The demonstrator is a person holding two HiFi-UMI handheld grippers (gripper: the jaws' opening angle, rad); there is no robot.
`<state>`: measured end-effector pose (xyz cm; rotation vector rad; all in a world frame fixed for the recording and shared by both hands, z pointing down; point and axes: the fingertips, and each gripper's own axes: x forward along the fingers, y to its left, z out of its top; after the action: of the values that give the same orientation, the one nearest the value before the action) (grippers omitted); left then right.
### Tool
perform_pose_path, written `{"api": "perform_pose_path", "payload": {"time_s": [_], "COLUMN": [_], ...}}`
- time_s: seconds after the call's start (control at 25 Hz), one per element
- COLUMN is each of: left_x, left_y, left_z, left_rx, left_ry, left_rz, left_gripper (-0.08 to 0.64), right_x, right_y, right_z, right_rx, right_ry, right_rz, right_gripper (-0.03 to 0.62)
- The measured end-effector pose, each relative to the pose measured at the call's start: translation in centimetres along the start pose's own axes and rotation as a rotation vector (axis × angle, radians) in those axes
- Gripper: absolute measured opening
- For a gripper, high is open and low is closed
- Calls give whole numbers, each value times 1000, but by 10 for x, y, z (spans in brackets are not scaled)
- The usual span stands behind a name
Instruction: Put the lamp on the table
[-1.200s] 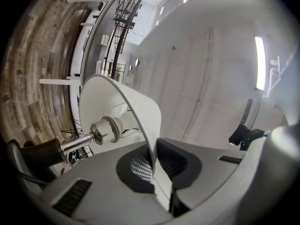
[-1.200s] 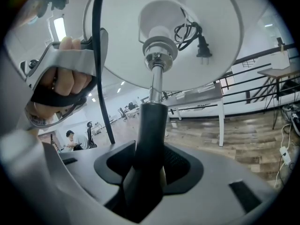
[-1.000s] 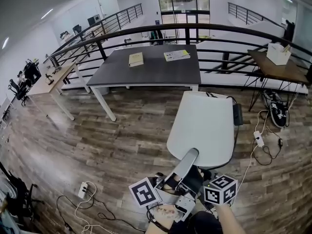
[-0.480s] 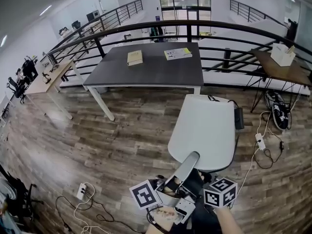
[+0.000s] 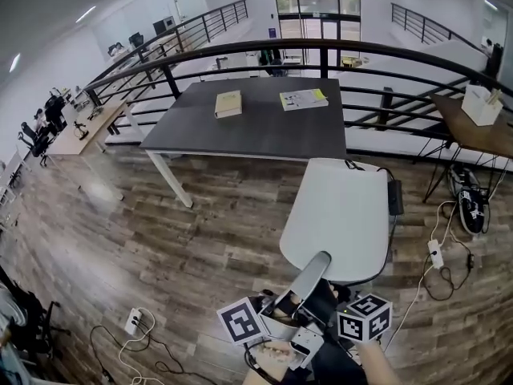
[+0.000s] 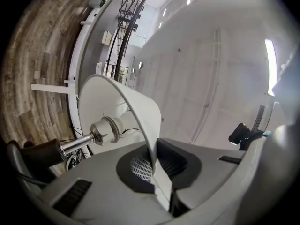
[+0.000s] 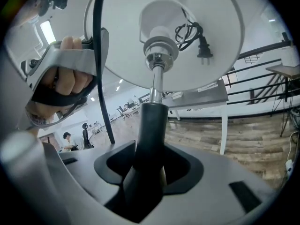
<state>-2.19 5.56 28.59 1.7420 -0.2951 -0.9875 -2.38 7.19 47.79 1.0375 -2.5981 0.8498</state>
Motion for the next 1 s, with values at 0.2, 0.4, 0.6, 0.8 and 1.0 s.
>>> {"api": "perform_pose_path", "payload": {"time_s": [0.2, 0.4, 0.6, 0.8, 1.0], "left_x": [40, 81, 116, 143, 159], "left_y": [21, 42, 62, 79, 91], "left_z": [32, 63, 91, 113, 129], "left_rx": [14, 24, 36, 52, 52], "left_ry": [-21, -37, -52, -66, -78], "left_rz": [5, 1, -5, -7, -6], "left_gripper": [17, 17, 17, 17, 17], "right_x": [24, 47, 70, 89, 103], "right_y": [-36, -73, -107, -132, -149], "right_z": [36, 72, 103, 126, 140], "right_rx": [-13, -22, -41, -49, -54], "right_ry": [10, 14, 24, 25, 26], "right_rz": [18, 34, 49, 69, 71], "right_gripper": [187, 187, 187, 187, 187]}}
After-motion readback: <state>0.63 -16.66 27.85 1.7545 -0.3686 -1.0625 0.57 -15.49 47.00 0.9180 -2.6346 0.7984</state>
